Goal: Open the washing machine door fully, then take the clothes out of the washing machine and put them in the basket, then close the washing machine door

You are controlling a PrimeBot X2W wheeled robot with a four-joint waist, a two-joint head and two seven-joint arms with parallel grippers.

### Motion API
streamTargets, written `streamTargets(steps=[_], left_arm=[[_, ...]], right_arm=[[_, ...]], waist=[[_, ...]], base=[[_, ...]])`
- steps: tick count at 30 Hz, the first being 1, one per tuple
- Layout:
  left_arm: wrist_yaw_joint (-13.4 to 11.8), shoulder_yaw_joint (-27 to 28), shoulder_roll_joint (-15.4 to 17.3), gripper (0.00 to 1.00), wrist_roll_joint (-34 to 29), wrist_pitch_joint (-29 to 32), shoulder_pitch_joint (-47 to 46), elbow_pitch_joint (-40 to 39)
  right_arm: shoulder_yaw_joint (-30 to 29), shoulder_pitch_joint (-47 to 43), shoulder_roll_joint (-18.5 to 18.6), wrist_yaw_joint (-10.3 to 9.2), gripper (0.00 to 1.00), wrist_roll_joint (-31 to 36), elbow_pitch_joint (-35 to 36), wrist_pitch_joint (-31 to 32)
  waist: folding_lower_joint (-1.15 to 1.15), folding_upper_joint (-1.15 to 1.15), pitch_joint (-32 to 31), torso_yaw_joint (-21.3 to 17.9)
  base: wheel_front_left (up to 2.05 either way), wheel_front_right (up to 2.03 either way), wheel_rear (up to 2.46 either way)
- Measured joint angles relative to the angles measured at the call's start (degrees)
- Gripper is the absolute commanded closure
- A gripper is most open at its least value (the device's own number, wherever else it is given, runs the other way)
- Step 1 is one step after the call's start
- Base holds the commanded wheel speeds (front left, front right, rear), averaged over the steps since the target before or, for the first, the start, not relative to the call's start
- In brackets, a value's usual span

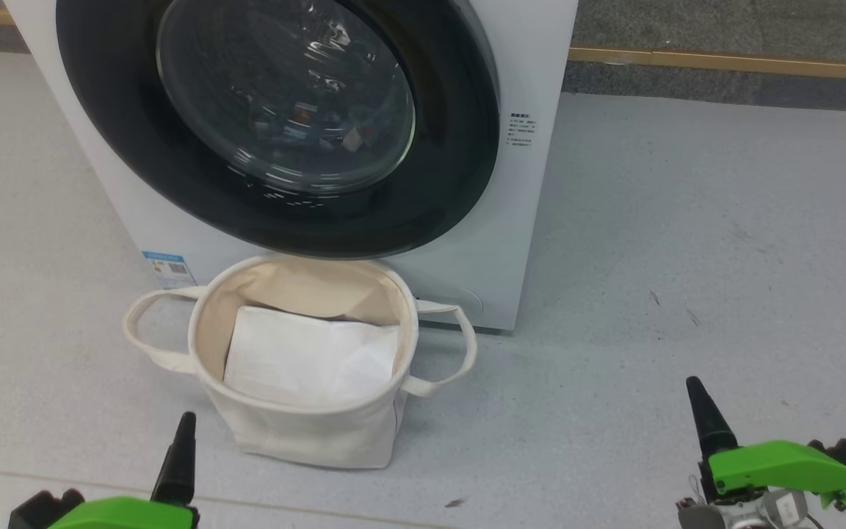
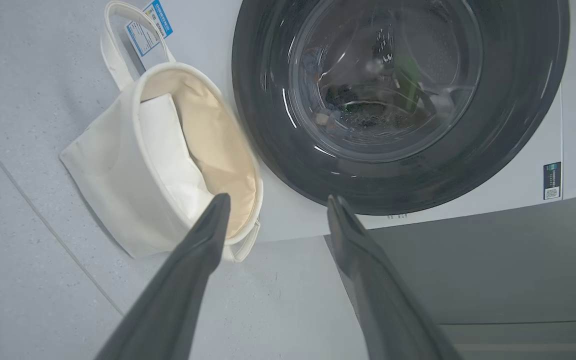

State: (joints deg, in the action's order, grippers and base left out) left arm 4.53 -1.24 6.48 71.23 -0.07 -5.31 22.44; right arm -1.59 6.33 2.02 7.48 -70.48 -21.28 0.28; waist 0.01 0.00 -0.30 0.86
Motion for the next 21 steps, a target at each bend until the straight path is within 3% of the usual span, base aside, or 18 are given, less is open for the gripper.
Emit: streamTargets(steps=[21], left_arm=[[-1.57, -3.46, 3.37, 0.00, -15.38, -3.26, -2.20, 0.80]], right_arm=[[2.32, 1.96, 0.03, 0.00, 0.00, 21.16, 0.12, -3.39]], waist=[[0.00, 0.00, -1.52, -0.12]], base=[[0.00, 0.00, 0.00]])
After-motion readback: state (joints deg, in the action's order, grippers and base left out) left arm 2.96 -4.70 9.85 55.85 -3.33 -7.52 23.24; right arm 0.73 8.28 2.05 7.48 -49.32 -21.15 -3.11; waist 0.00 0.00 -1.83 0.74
